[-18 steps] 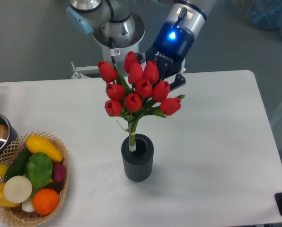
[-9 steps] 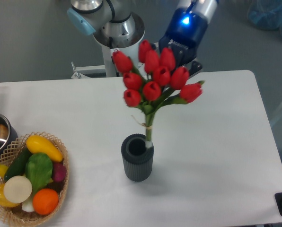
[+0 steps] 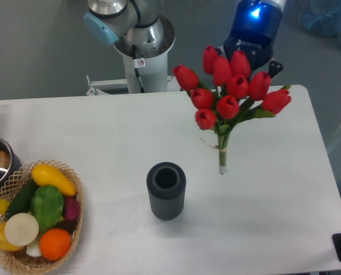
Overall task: Pick up the flowers from the vase
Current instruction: 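Carry the tulip bouquet away from the vase and hold it aloft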
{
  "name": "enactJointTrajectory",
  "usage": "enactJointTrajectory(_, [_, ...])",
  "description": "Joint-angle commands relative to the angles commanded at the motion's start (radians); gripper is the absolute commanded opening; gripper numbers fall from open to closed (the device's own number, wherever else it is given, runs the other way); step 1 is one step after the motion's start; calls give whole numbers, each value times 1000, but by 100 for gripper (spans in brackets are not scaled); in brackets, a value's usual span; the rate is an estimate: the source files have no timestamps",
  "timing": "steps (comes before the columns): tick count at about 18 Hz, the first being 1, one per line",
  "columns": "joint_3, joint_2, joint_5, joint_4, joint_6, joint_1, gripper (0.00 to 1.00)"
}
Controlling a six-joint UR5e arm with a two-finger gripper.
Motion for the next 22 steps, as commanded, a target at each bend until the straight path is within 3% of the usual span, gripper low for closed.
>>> enactJointTrajectory(3, [8, -12, 38, 3, -6, 3, 3])
enactJointTrajectory(9, [66, -89, 349, 0, 23, -46, 6])
enactJointTrajectory(11, [83, -113, 483, -9, 25, -101, 6])
enactJointTrajectory(16, [190, -221, 724, -149, 26, -196, 7])
enactJointTrajectory(22, [196, -259, 882, -253, 93, -225, 7])
